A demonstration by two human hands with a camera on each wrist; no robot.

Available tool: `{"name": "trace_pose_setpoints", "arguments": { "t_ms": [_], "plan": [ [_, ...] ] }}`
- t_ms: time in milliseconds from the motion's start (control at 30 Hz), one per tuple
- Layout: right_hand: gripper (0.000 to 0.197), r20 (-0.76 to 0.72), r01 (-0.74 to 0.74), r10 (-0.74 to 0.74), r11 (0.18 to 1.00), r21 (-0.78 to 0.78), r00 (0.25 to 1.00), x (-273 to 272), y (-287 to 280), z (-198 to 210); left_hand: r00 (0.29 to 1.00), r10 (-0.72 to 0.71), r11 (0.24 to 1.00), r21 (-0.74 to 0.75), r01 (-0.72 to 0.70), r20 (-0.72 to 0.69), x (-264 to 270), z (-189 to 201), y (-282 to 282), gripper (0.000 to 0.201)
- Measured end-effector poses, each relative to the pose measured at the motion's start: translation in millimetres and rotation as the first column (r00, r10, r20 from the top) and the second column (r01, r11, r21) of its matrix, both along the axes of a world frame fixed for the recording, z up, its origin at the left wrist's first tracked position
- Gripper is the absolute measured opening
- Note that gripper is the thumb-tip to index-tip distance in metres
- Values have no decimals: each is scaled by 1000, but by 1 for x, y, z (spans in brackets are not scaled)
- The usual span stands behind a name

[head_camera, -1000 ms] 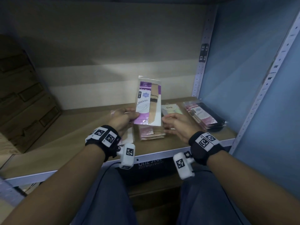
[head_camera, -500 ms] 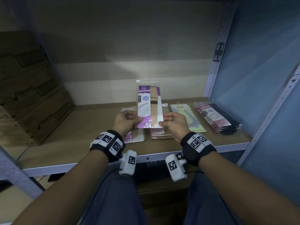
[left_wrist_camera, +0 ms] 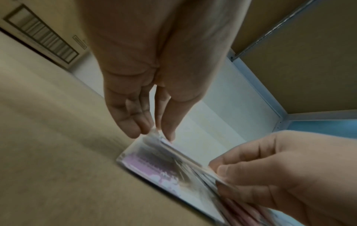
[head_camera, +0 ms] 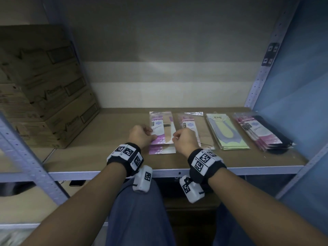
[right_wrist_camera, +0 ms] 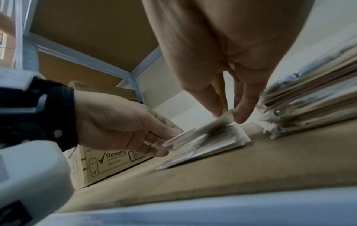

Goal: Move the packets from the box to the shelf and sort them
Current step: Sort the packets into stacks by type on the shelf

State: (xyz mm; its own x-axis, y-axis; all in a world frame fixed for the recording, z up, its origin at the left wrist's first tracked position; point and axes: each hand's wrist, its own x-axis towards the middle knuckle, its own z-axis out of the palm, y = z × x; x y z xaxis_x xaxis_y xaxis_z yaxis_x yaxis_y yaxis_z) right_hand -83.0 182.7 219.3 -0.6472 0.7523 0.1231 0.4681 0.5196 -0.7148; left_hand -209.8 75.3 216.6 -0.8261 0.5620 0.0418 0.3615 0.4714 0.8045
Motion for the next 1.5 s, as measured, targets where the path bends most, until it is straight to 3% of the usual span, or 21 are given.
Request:
{"name": "trace_pose_setpoints", "arguments": {
  "t_ms": [333,733,867,967,1133,1300,1500],
  "plan": [
    [20,211,-82,62,993,87,975,1,-9,4,995,-70,960,-265,87,72,2,-4,5,35],
    [30,250,-163,142,985,65,958,6,-16,12,981,-185,926,-324,194,60,4,9,3,56],
    [36,285,-211,175,973,98,942,3,-17,4,969,-247,884,-404,235,23,8,5,-1,65],
    [29,321,-254,205,960,118,925,-2,-18,-3,953,-297,856,-460,237,-63,11,0,-3,66],
    [18,359,-248,181,957,150,916,-7,-19,-12,921,-356,851,-462,250,-157,13,-5,-6,62],
    [20,358,-233,163,959,162,919,-13,-20,-17,901,-394,854,-434,287,-180,12,-8,-9,50],
    [23,390,-250,171,955,160,905,-11,-17,-23,904,-385,864,-419,281,-188,9,-12,-10,53]
  ]
}}
